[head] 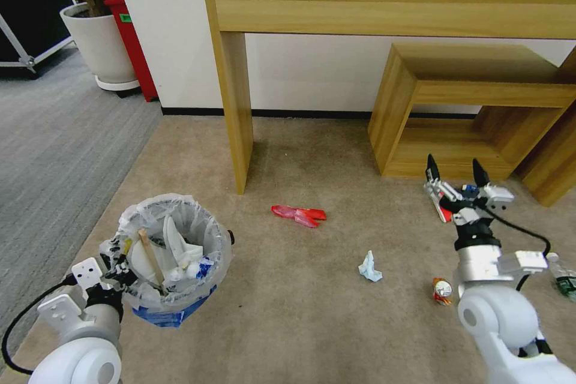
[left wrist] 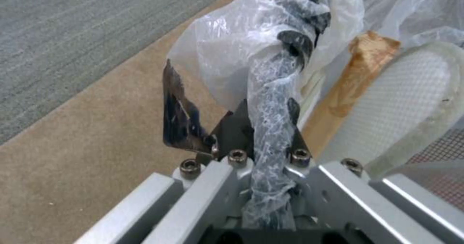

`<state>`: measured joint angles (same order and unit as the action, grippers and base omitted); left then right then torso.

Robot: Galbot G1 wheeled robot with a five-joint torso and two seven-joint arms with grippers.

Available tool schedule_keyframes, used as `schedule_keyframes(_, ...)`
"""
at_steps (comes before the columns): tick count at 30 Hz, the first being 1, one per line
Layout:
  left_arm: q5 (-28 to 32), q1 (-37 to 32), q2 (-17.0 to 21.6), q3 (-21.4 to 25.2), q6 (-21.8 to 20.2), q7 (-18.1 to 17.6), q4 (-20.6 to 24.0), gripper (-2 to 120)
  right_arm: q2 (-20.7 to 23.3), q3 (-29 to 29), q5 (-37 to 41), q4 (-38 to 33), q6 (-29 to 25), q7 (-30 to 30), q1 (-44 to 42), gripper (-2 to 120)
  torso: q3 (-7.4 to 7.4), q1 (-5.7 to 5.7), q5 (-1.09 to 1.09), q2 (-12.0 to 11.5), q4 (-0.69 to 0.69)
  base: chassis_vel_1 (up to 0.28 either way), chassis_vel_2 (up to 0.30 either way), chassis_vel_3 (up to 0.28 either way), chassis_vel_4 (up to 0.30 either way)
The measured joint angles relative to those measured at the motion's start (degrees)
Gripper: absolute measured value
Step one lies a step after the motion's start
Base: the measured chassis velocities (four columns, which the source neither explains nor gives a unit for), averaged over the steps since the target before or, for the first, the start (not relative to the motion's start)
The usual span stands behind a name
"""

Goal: Pick up the trash bin and place the garbage on the floor into it.

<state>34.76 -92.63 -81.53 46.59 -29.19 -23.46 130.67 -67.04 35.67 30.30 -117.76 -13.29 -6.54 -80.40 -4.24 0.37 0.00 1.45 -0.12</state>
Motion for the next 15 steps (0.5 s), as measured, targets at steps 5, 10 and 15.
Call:
schedule_keyframes(5, -0.6, -0.3, -0.1, 0.0, 0.4, 0.3, 0.0, 0, -2.0, 0.3, -2.7, 1.3, -0.6, 0.1, -0.7, 100, 0.00, 0.00, 0.00, 0.0, 0.00, 0.000, 0.000, 0.000, 0.000)
schedule_keyframes(10, -0.9, -0.2, -0.1, -0.1, 0.6, 0.5, 0.0, 0, -3.1, 0.2, -3.4, 2.3, -0.7, 0.4, -0.7, 100, 0.00, 0.00, 0.00, 0.0, 0.00, 0.000, 0.000, 0.000, 0.000)
schedule_keyframes(15, -1.5, -0.2, -0.4, -0.2, 0.9, 0.6, -0.2, 0, -3.7, 0.1, -4.2, 3.2, -0.8, 0.7, -0.4, 100, 0.00, 0.00, 0.00, 0.0, 0.00, 0.000, 0.000, 0.000, 0.000)
